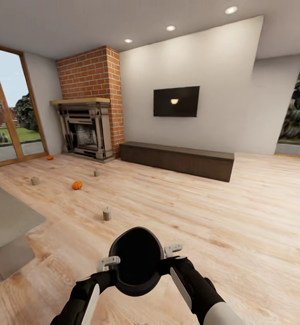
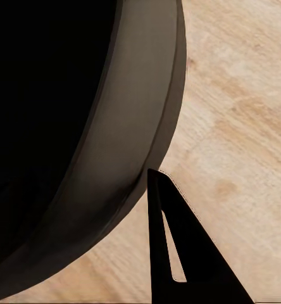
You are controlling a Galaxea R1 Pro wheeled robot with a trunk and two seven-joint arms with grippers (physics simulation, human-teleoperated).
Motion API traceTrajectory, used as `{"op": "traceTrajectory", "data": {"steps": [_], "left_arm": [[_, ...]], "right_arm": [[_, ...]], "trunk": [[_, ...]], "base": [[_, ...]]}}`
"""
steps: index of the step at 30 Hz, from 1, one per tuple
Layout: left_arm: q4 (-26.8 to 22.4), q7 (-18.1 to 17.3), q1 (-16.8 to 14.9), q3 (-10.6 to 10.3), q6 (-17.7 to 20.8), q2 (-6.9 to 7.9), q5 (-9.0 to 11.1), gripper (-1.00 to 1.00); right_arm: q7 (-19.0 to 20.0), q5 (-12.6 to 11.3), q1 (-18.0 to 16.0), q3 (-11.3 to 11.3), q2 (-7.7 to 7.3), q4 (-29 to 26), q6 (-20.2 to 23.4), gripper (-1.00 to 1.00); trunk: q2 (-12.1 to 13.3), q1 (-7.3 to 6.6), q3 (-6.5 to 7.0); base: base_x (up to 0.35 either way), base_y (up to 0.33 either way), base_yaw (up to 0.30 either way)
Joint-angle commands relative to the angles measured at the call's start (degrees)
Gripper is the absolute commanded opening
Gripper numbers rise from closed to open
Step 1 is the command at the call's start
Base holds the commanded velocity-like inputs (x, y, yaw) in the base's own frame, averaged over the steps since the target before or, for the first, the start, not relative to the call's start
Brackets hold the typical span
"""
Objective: Place each of the two pumpkins and all three candles from the living room inside a cabinet in the living room (use any cabinet), then make sure every cabinet is closed, and position the cauldron so it is next to a table in the living room.
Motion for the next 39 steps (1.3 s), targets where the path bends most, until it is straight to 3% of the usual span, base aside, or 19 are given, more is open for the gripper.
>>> {"op": "traceTrajectory", "data": {"steps": [1,39], "left_arm": [[0.00,0.01,0.00,0.10,0.00,0.00,-0.09,-1.00],[-0.08,-0.01,0.00,0.09,0.00,0.00,-0.04,-1.00]], "right_arm": [[0.11,0.11,-0.03,-0.13,0.01,-2.17,-0.34,-1.00],[0.07,0.11,0.00,-0.13,0.01,-2.41,-0.34,-1.00]], "trunk": [[-0.01,-0.01,0.06],[-0.01,-0.01,2.17]], "base": [[-0.206,-0.192,0.239],[-0.015,-0.014,0.238]]}}
